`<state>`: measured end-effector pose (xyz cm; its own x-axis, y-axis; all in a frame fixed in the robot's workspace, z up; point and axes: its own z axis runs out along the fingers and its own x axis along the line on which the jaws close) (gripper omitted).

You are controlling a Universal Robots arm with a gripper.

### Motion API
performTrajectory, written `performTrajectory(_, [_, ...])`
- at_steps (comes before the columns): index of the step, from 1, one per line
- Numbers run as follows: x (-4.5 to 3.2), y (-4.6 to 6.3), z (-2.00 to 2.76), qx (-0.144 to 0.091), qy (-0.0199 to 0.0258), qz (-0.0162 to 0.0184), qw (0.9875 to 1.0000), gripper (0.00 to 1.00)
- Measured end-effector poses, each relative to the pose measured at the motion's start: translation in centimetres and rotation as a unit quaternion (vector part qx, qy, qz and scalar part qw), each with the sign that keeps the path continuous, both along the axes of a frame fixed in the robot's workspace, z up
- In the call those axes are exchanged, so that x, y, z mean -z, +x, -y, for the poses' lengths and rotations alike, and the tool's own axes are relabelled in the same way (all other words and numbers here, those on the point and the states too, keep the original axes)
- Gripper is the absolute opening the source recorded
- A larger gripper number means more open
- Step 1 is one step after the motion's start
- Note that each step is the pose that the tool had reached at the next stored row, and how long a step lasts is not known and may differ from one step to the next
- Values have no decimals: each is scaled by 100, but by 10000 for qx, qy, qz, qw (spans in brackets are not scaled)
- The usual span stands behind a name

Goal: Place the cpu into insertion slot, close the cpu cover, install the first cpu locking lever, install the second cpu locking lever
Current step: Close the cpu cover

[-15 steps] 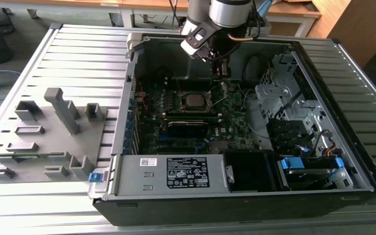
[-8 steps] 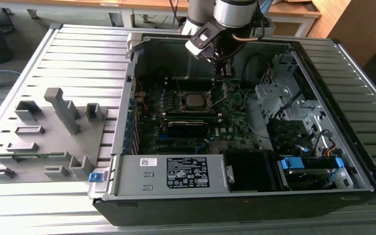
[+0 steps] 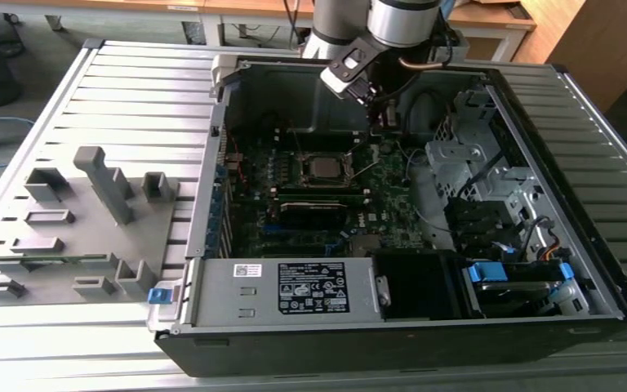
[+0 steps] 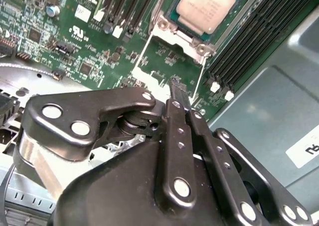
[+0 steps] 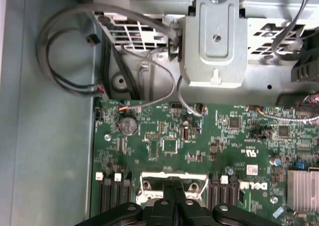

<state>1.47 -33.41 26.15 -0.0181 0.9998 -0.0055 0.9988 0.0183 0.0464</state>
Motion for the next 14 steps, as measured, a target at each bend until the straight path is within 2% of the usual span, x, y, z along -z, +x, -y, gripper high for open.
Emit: performTrajectory(14, [4, 253, -2, -1, 0, 0, 10000, 11])
